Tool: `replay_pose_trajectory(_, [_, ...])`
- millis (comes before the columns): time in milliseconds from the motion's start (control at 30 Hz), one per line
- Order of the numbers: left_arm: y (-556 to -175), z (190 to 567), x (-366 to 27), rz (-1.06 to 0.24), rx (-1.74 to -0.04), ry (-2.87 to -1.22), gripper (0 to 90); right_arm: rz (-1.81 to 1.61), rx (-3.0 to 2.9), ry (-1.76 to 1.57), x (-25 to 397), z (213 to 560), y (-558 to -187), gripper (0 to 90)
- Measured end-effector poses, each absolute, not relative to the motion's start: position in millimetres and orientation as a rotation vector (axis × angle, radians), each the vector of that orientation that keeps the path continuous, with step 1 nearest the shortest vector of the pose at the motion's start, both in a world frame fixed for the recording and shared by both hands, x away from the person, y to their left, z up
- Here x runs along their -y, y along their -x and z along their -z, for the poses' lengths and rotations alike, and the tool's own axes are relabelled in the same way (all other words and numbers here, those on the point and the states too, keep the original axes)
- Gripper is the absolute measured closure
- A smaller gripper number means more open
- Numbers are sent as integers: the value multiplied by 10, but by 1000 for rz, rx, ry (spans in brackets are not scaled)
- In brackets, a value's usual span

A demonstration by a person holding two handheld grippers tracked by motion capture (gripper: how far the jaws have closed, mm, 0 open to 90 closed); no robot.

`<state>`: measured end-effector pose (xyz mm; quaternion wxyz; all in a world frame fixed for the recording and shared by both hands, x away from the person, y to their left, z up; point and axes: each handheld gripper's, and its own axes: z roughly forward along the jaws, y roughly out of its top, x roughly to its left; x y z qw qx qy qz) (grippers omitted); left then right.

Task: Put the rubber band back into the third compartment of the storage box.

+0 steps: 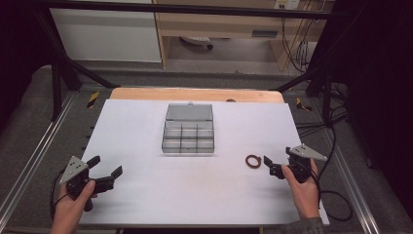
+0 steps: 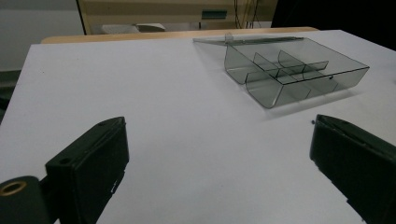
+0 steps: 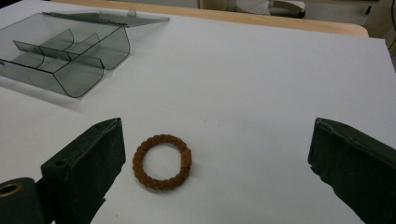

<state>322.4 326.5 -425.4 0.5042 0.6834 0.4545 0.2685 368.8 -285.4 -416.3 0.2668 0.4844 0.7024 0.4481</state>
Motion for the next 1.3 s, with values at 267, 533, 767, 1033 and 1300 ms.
replay_pose_trajectory(267, [-3255,4272,-3217,-629,-1096,-1663,41,-1187,-1926,-1318,2670,4174,-3850,51])
replay_pose_trajectory(533, [-3266,4275,-3214,-634,-1100,-1672,40,-1183,-1939,-1272,2575,4091,-3908,47])
replay_pose_trajectory(767, [-3268,4285,-3212,-628,-1112,-1664,40,-1167,-1959,-1279,2554,4049,-4003,38])
replay_pose_trajectory(1033, [-3264,4307,-3228,-617,-1127,-1663,41,-1137,-1946,-1347,2472,4138,-4113,48])
replay_pose_trajectory(1300, [-3258,4315,-3218,-614,-1129,-1670,42,-1049,-2017,-1384,2450,4248,-4116,51])
